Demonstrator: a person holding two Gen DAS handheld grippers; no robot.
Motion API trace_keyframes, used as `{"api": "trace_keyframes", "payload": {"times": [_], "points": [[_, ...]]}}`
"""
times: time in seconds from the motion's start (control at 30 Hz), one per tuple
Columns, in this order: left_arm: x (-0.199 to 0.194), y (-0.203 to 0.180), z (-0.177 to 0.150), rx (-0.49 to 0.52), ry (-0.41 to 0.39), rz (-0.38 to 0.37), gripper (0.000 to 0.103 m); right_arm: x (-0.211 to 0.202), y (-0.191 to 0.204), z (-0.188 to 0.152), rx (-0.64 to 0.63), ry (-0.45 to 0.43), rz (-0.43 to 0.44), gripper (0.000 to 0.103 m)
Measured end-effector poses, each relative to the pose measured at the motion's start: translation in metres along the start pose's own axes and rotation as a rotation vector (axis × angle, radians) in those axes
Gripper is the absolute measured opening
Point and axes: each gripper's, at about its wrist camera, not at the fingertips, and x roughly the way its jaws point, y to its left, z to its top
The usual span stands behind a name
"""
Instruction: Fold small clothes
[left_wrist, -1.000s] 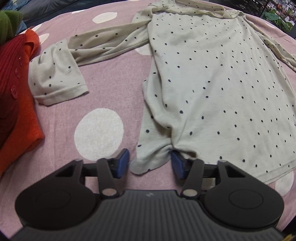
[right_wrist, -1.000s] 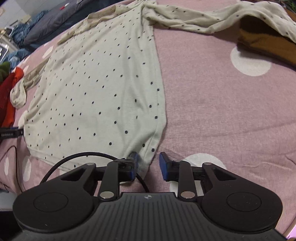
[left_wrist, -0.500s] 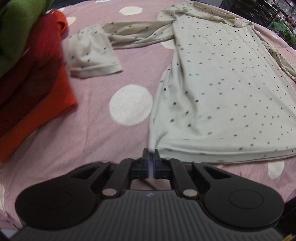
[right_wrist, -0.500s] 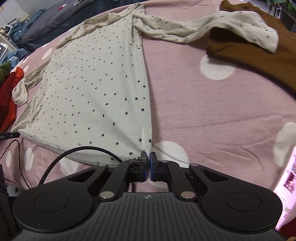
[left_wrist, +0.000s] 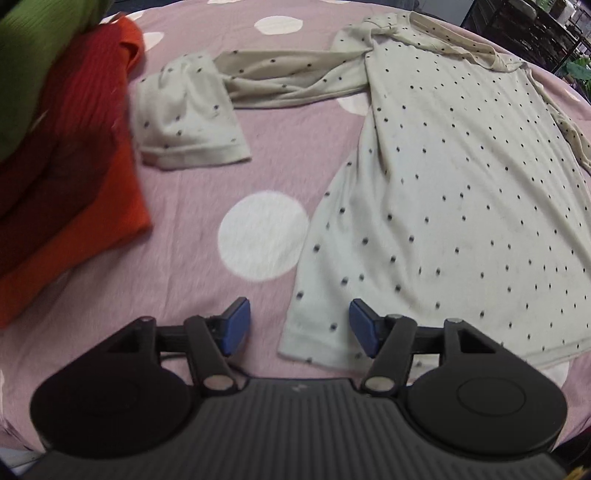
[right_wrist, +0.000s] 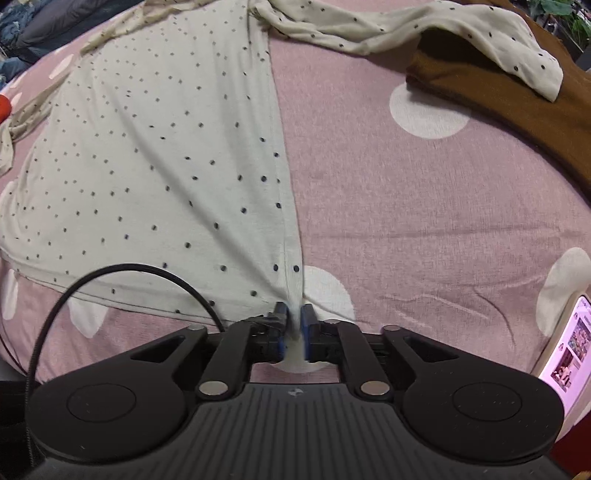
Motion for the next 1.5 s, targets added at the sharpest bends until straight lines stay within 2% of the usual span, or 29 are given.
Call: {"api": "trace_keyframes", "payload": {"times": [0.07,0.13,0.33,0.47,0.6,0.7,0.77,0.83,0.9,1.03,1.23,1.3,1.33,1.5], "points": [[0.002,-0.006,0.015,0.000,-0.024,0.007,0.072,-0.006,-0.003,0.000,-0.008,-0.031,-0.024,0.036],[0.000,-0.012,0.032,0.019,-0.065,0.020,0.079,-0.016,-0.009,0.004,0.011,-0.077,-0.032,0.036],[-0.001,-0.039,0.095,0.133,-0.147,0.105,0.085,-0.047,-0.023,0.037,0.046,-0.276,-0.062,0.038],[-0.003,-0.065,0.116,0.155,-0.166,0.072,0.092,-0.053,-0.033,0.071,0.044,-0.367,-0.103,0.040],[0.003,-0.094,0.105,0.179,-0.144,0.039,0.096,-0.060,-0.066,0.093,0.179,-0.436,-0.129,0.040],[0.012,-0.111,0.085,0.191,-0.094,0.009,0.096,-0.068,-0.107,0.099,0.358,-0.484,-0.173,0.040],[0.017,-0.120,0.071,0.201,-0.056,-0.009,0.096,-0.068,-0.136,0.100,0.472,-0.493,-0.191,0.040],[0.022,-0.127,0.059,0.214,-0.025,-0.017,0.096,-0.065,-0.159,0.102,0.531,-0.481,-0.209,0.040],[0.025,-0.133,0.052,0.227,-0.003,-0.020,0.096,-0.061,-0.173,0.104,0.548,-0.470,-0.218,0.040],[0.031,-0.143,0.053,0.224,0.042,-0.015,0.096,-0.048,-0.182,0.111,0.543,-0.441,-0.172,0.040],[0.028,-0.160,0.062,0.250,0.027,-0.029,0.098,-0.040,-0.183,0.115,0.531,-0.438,-0.172,0.043],[0.028,-0.166,0.064,0.265,0.028,-0.032,0.098,-0.042,-0.185,0.115,0.515,-0.443,-0.157,0.022],[0.029,-0.169,0.065,0.271,0.031,-0.036,0.098,-0.044,-0.187,0.114,0.512,-0.449,-0.138,0.008],[0.027,-0.181,0.065,0.304,0.030,-0.049,0.098,-0.068,-0.203,0.110,0.602,-0.527,-0.054,0.006]]}}
